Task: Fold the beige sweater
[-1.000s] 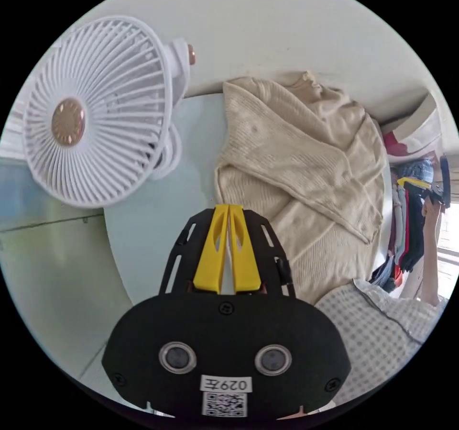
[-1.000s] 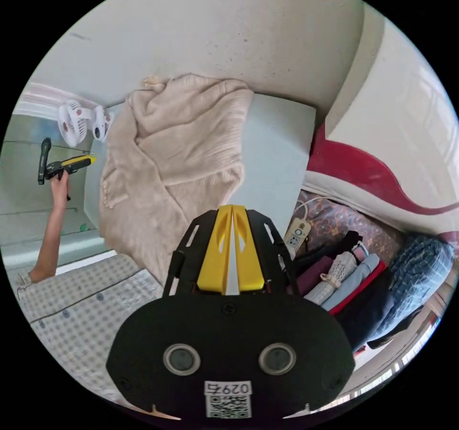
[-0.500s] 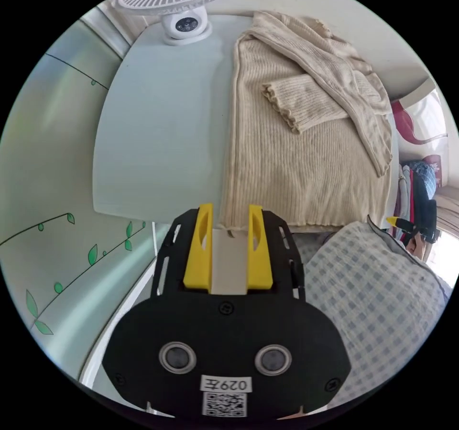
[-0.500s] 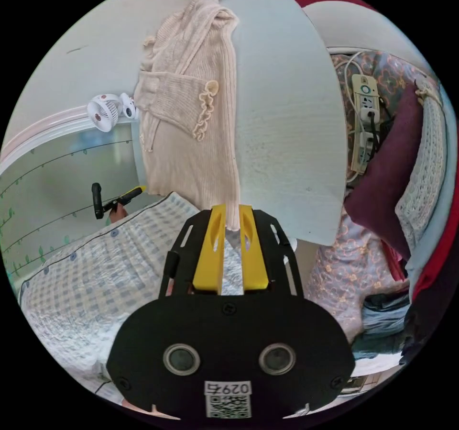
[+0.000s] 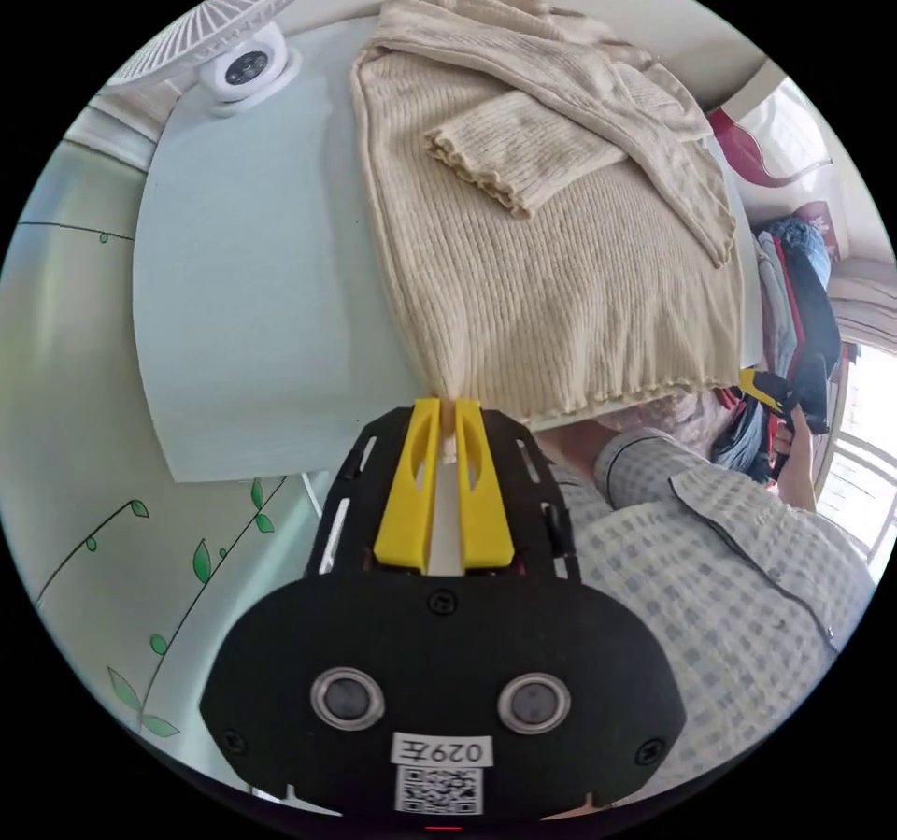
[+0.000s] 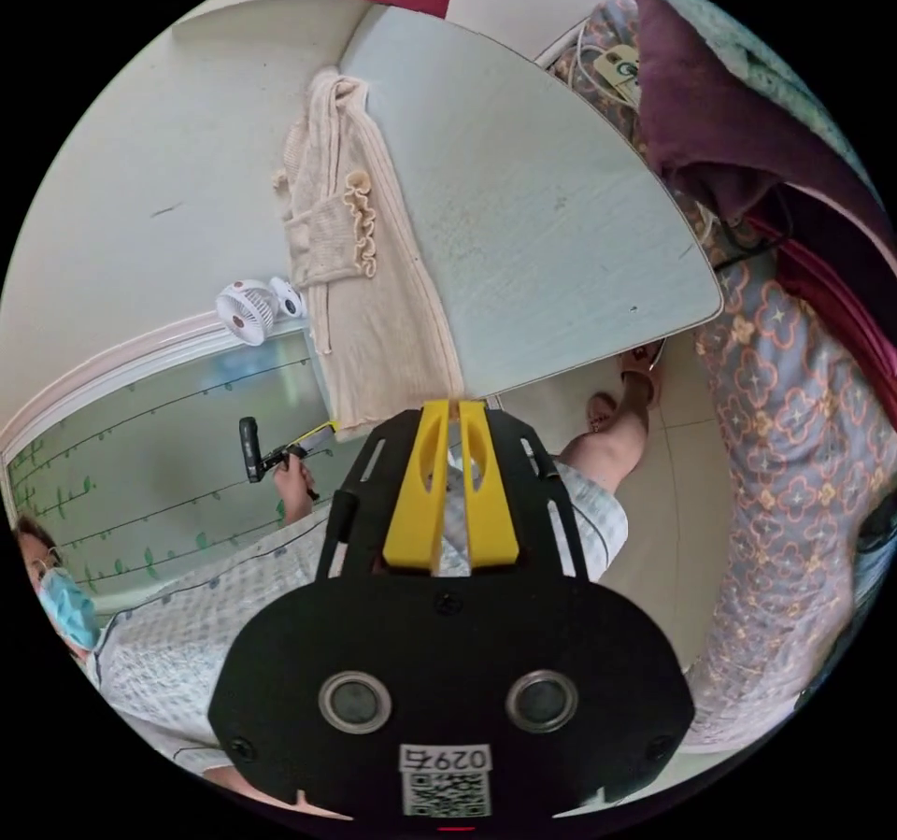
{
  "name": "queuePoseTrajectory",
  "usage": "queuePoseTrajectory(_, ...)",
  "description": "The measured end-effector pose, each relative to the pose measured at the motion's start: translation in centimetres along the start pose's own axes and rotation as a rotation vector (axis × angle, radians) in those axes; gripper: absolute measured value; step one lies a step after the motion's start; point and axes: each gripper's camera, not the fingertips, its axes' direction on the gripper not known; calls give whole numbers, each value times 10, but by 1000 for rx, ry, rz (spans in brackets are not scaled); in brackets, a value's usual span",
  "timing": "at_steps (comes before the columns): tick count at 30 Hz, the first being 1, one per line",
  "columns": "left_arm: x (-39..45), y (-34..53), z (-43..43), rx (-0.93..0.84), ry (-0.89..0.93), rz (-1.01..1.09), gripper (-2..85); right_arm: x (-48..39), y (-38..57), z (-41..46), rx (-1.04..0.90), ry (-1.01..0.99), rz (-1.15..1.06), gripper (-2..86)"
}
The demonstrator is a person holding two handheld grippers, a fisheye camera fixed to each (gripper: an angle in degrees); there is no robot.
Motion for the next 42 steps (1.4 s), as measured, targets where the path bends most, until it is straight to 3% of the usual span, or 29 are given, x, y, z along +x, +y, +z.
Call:
queuePoseTrajectory(4,-71,27,-16,115,213,-148,-4,-23,27,-40,149,251,-76,7)
queuePoseTrajectory(9,-138,38,28,32,450,-164,5,12,27,-27,-61,150,-86,15)
queuePoseTrajectory(14,-193,89,23,211,591,-280,56,50,67,-51,67,62,-46,77)
queuePoseTrajectory(16,-208,100,32,212,622,-298,106,75,69,-49,66,-11,19,159)
queuePoseTrajectory(19,-223,103,50,195,689,-296,156,105,63,-33,46,-167,63,189)
queuePoseTrajectory(22,-221,91,62,182,748,-255,145,112,52,-15,40,-277,61,155)
queuePoseTrajectory(24,-215,76,72,126,705,-218,104,105,45,-1,16,-296,22,65)
queuePoseTrajectory(26,-211,68,77,86,642,-216,39,95,45,4,12,-245,3,30)
queuePoseTrajectory(29,-210,75,76,92,605,-234,29,81,58,-7,59,-161,-12,17)
queuePoseTrajectory(34,-220,119,75,125,706,-217,20,76,98,-41,90,-239,-48,9)
queuePoseTrajectory(42,-216,196,117,-3,773,-238,21,91,164,-43,28,-237,48,8)
